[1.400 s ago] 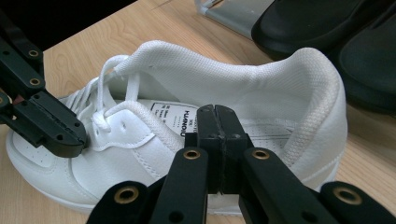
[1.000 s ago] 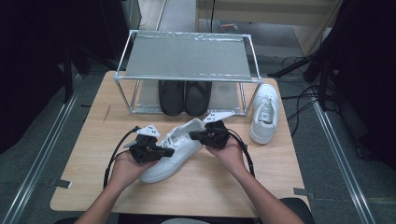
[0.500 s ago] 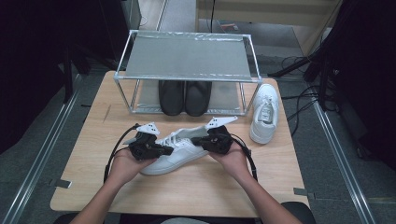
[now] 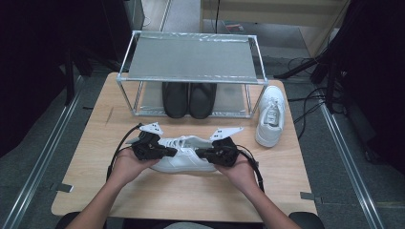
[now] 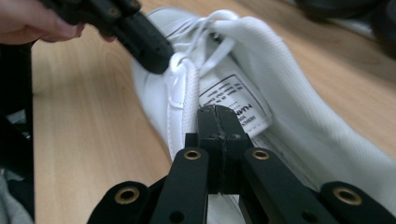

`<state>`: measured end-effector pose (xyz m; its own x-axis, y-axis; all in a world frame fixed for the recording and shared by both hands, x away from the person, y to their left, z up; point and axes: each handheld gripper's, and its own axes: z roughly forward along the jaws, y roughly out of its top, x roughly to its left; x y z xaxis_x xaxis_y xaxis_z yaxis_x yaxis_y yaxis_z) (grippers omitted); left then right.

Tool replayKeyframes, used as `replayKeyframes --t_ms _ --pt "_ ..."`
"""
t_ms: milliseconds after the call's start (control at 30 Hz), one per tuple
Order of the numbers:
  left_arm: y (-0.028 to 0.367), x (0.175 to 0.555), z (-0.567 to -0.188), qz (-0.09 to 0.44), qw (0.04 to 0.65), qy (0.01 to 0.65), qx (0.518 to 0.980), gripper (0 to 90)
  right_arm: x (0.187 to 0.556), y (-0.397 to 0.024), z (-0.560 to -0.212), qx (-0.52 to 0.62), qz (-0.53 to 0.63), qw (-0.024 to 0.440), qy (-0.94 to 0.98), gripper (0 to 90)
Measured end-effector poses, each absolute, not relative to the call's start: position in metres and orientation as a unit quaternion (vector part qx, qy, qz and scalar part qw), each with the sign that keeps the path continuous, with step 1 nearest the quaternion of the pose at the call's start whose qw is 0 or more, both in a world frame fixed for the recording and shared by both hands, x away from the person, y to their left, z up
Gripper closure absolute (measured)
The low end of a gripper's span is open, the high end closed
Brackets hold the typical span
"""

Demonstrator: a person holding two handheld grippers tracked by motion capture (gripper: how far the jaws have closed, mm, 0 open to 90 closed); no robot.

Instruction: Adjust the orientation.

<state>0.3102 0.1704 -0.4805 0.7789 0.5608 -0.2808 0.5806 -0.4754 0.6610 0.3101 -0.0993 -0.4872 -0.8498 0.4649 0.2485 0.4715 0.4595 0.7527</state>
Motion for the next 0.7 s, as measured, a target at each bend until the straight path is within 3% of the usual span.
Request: replayKeyframes --t_ms 433,700 --pt "0.176 0.314 -0.479 -0.020 0.398 0.328 0.856 90.0 0.296 -0.097 -0.485 -0.277 -0.421 0.016 -0.864 90.0" --pt "0.185 0.304 -0.472 -0.010 0.407 0.335 0.850 90.0 0.311 -0.116 -0.469 -0.286 -0.447 -0.012 -0.848 90.0"
